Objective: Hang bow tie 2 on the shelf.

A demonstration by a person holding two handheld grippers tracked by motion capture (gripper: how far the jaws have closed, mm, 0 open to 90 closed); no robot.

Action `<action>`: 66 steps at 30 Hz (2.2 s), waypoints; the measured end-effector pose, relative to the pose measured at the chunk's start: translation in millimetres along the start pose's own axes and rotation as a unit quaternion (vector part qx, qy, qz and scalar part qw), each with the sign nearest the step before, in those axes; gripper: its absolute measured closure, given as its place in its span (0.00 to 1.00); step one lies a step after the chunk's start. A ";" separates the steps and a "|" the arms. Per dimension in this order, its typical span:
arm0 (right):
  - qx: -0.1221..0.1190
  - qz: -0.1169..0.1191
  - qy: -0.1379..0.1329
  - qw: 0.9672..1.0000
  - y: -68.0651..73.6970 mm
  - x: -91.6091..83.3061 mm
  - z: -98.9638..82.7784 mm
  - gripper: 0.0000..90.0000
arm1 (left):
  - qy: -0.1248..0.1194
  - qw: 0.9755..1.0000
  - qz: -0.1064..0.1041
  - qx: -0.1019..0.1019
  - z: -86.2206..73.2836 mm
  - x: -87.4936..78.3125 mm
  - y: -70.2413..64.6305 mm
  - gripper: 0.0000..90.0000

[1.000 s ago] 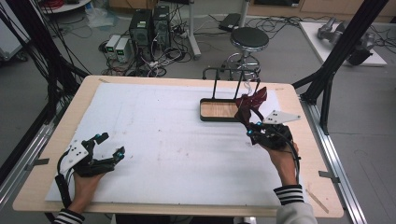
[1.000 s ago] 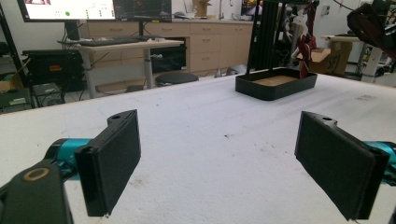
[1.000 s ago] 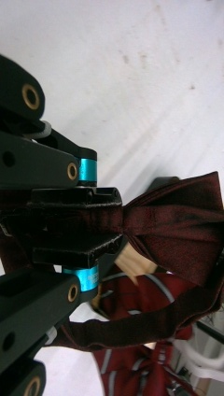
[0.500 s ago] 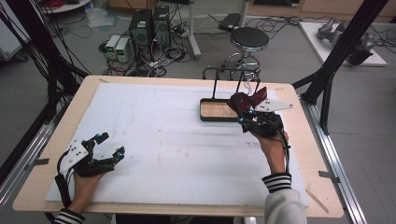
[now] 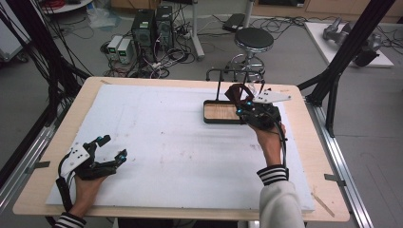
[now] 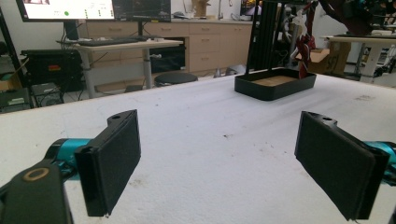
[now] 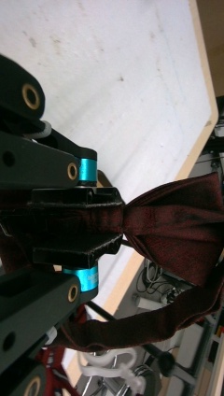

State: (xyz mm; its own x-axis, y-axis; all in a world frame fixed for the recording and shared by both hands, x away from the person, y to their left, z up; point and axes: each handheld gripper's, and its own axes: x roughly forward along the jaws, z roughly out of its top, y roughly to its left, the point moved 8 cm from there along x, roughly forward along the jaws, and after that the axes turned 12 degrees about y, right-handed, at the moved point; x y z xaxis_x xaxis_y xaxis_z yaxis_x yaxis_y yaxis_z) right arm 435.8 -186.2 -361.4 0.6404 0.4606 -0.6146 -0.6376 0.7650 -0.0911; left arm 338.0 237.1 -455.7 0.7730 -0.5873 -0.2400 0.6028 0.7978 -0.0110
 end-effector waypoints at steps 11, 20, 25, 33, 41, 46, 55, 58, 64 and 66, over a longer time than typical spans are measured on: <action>0.011 -0.009 -0.015 1.000 -6.4 11.9 18.3 0.85 | 0.000 1.000 -0.001 0.001 0.0 0.0 0.2 0.16; 0.025 -0.009 -0.020 0.999 -9.8 25.1 25.4 0.85 | 0.000 1.000 -0.001 -0.001 0.0 -0.1 0.3 0.16; 0.023 -0.009 -0.020 0.999 -10.4 30.4 30.8 0.85 | 0.000 1.000 -0.002 -0.001 0.0 -0.1 0.4 0.16; 0.028 -0.017 -0.024 0.999 -13.7 34.6 37.7 0.85 | -0.001 1.000 -0.002 -0.001 0.0 -0.1 0.4 0.16; 0.047 -0.018 -0.029 0.998 -17.8 42.5 39.4 0.85 | -0.002 1.000 -0.002 -0.002 0.1 -0.2 0.4 0.16; 0.057 -0.015 -0.030 0.998 -21.0 47.3 38.4 0.85 | -0.002 1.000 -0.002 -0.002 0.1 -0.3 0.6 0.16; 0.066 -0.016 -0.028 0.997 -24.5 54.7 36.2 0.85 | -0.001 1.000 -0.003 -0.002 0.0 -0.3 0.8 0.16; 0.067 -0.017 -0.028 0.997 -25.8 56.6 35.6 0.85 | -0.001 1.000 -0.003 -0.002 0.0 -0.3 0.7 0.16; 0.079 -0.015 -0.029 0.996 -29.0 60.5 33.9 0.85 | -0.001 1.000 -0.002 -0.002 0.0 -0.3 0.8 0.16; 0.081 -0.014 -0.028 0.996 -29.7 61.8 33.3 0.85 | -0.001 1.000 -0.003 -0.002 0.0 -0.3 0.8 0.16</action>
State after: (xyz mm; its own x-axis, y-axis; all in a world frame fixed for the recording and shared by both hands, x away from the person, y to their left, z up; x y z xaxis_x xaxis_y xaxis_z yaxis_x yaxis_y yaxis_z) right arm 508.6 -165.5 -370.6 0.6828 0.4596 -0.5680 -0.5450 0.8381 0.0231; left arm 338.2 238.0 -455.7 0.7702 -0.5918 -0.2378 0.6062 0.7952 -0.0158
